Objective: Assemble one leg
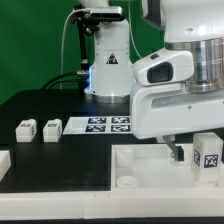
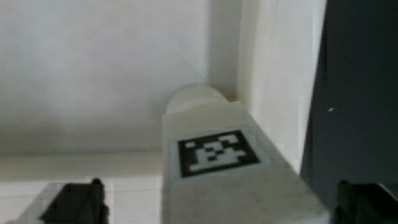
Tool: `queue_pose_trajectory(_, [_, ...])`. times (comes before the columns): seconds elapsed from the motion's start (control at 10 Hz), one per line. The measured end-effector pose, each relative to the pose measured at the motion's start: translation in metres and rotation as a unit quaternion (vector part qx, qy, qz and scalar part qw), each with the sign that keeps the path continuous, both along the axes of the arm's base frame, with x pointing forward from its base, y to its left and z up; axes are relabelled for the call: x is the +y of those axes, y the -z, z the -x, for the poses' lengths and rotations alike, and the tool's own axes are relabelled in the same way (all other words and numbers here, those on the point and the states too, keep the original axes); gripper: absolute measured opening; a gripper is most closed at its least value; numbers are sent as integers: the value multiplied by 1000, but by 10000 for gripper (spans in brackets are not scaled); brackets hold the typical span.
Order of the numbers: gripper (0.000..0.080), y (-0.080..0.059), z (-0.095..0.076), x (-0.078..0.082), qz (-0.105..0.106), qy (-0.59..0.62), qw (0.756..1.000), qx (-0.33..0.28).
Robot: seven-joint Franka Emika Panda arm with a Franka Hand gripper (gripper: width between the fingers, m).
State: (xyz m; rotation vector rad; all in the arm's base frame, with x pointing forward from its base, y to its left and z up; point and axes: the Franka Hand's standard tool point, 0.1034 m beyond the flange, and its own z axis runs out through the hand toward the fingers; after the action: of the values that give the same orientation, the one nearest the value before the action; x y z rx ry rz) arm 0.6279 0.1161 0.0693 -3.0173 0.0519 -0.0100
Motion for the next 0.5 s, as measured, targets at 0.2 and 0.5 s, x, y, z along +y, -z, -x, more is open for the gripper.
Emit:
queue_pose_trajectory(0.2, [344, 0, 0, 2, -5, 71, 997, 10])
queue_pose_trajectory(0.5, [294, 0, -1, -2, -16, 273, 961, 38])
